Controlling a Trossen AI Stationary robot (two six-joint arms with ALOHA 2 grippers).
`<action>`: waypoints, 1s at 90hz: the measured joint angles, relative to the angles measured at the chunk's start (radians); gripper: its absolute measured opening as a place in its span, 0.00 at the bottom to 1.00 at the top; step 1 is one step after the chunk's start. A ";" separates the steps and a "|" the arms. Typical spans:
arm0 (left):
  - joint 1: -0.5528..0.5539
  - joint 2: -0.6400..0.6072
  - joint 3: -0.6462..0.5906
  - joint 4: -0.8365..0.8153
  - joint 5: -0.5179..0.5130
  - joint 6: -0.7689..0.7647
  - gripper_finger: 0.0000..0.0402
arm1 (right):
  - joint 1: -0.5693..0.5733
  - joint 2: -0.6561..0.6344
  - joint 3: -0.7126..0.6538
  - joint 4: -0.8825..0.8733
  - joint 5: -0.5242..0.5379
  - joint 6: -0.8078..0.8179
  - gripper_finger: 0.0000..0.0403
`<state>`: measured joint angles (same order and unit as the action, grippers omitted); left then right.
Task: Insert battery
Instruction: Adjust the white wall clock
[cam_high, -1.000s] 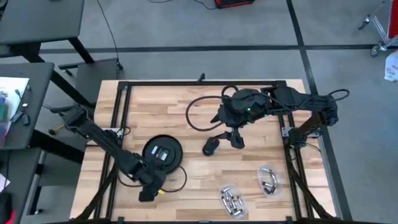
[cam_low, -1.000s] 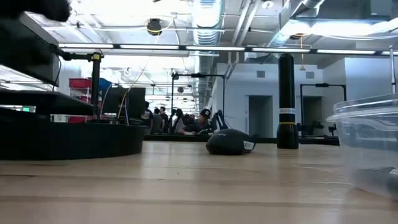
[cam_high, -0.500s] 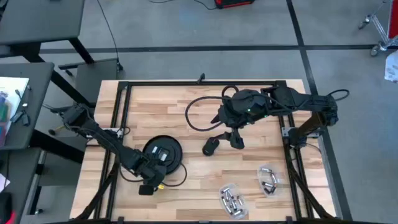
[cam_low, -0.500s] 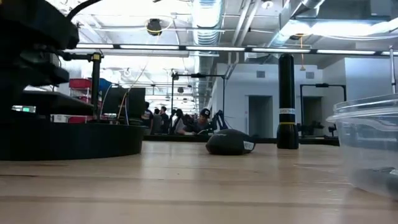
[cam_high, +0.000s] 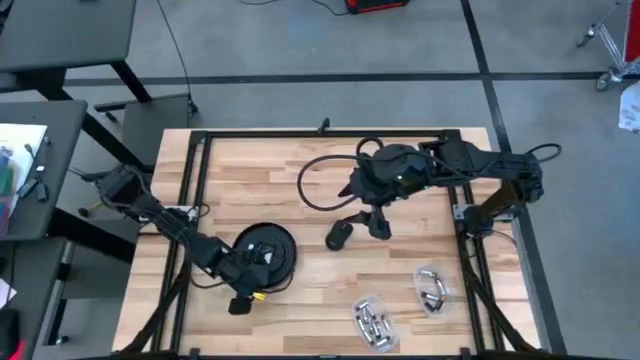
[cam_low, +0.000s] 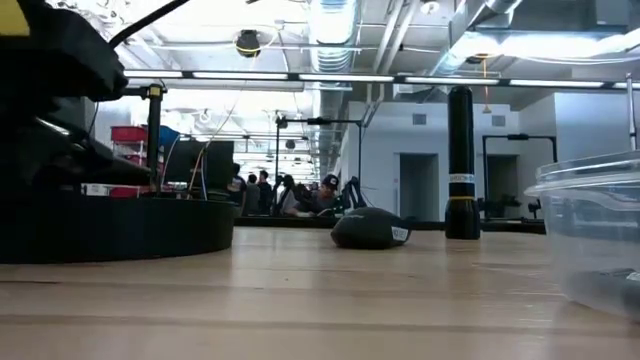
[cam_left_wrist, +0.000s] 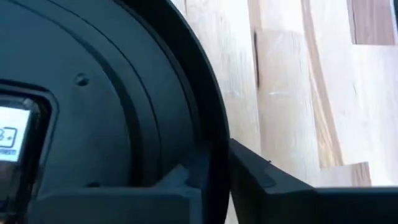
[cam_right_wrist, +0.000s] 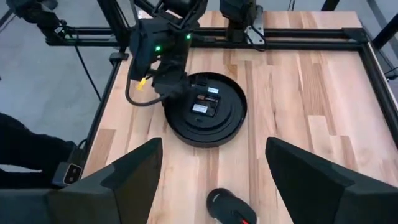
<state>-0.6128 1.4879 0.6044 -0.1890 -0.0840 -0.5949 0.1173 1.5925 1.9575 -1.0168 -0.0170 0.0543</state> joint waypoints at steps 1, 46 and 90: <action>0.000 0.000 -0.002 0.001 0.000 -0.001 0.05 | 0.000 0.000 0.000 0.000 0.000 0.001 0.68; 0.019 -0.069 0.253 -0.264 0.064 -0.072 0.00 | -0.002 0.000 0.000 0.041 0.024 0.003 0.68; 0.138 -0.210 0.671 -0.698 0.080 0.023 0.00 | -0.038 0.000 0.000 0.091 0.024 -0.260 0.68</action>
<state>-0.4751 1.2780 1.2753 -0.8868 -0.0037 -0.5719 0.0790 1.5925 1.9579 -0.9256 0.0067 -0.2055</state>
